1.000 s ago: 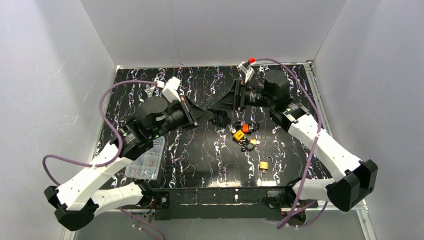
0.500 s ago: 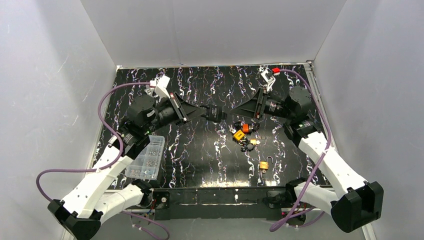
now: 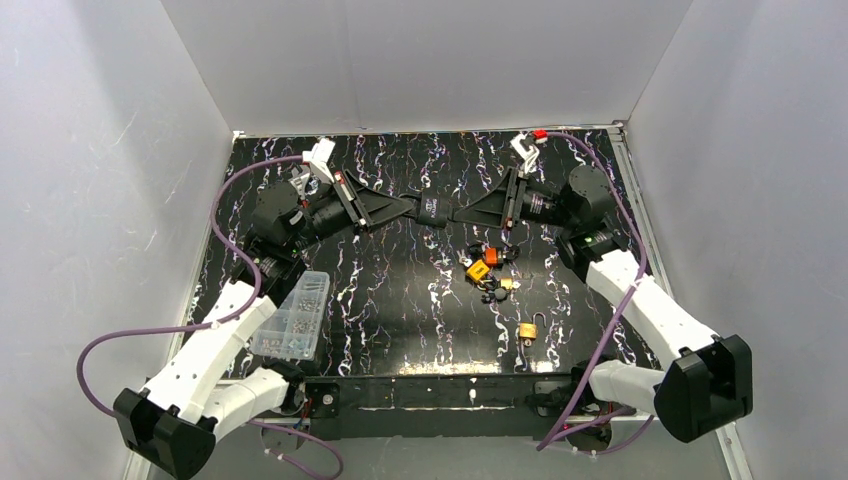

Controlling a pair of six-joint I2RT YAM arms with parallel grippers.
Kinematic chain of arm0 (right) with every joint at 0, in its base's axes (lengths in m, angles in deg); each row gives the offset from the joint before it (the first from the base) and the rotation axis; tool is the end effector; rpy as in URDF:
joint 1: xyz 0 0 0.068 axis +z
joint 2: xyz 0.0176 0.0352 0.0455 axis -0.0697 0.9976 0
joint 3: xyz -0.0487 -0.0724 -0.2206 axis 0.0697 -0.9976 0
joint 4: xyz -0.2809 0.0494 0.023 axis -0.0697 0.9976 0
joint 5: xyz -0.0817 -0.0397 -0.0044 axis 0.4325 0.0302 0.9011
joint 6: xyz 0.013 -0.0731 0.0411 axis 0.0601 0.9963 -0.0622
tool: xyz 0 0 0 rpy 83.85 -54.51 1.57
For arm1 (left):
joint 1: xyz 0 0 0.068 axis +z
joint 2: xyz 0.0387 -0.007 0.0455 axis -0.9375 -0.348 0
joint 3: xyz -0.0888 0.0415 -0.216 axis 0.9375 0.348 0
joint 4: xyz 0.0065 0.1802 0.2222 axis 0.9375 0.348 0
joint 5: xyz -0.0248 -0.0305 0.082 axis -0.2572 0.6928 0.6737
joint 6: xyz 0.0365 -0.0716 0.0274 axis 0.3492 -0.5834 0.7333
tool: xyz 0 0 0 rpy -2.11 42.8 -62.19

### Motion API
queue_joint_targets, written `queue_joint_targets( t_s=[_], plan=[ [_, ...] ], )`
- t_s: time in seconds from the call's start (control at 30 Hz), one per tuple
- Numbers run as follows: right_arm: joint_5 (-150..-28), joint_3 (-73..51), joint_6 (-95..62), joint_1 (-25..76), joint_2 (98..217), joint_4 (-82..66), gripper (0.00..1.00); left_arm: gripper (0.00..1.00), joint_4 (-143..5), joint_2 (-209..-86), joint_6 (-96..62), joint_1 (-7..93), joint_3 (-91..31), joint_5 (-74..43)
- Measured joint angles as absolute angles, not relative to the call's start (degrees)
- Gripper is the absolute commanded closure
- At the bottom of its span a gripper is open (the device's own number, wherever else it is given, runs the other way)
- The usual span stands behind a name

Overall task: Lock with the key
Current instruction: Lock the lock, then place the lock at the center of the board.

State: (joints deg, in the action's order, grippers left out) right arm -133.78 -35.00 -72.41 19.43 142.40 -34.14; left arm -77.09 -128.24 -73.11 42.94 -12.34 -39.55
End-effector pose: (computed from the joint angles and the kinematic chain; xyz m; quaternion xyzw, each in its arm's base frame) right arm 0.2731 0.1824 0.3336 -0.1278 0.6518 0.6769 0.3173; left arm 0.2516 -0.1713 0.3759 -0.0198 0.6594 -0.6581 0.3628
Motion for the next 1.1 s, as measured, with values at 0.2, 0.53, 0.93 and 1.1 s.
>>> queue_joint_targets(
  t_s=[0.2, 0.53, 0.93, 1.1],
  plan=[
    [-134.6, -34.0, -76.2, 19.5, 145.5, -38.9, 0.81, 1.0, -80.1, -129.0, -74.6, 43.9, -12.1, -41.5],
    [-135.5, -32.6, -81.3, 19.8, 148.5, -44.3, 0.99, 1.0, -83.6, -129.1, -75.6, 48.4, -9.4, -44.1],
    [-130.0, -32.1, -65.3, 11.1, 150.5, -23.8, 0.99, 1.0, -86.2, -133.2, -74.7, 62.8, -5.4, -46.6],
    [-124.1, -20.4, -57.4, 16.6, 163.6, -14.1, 0.99, 1.0, -80.0, -142.0, -68.9, 62.6, -6.8, -46.4]
  ],
)
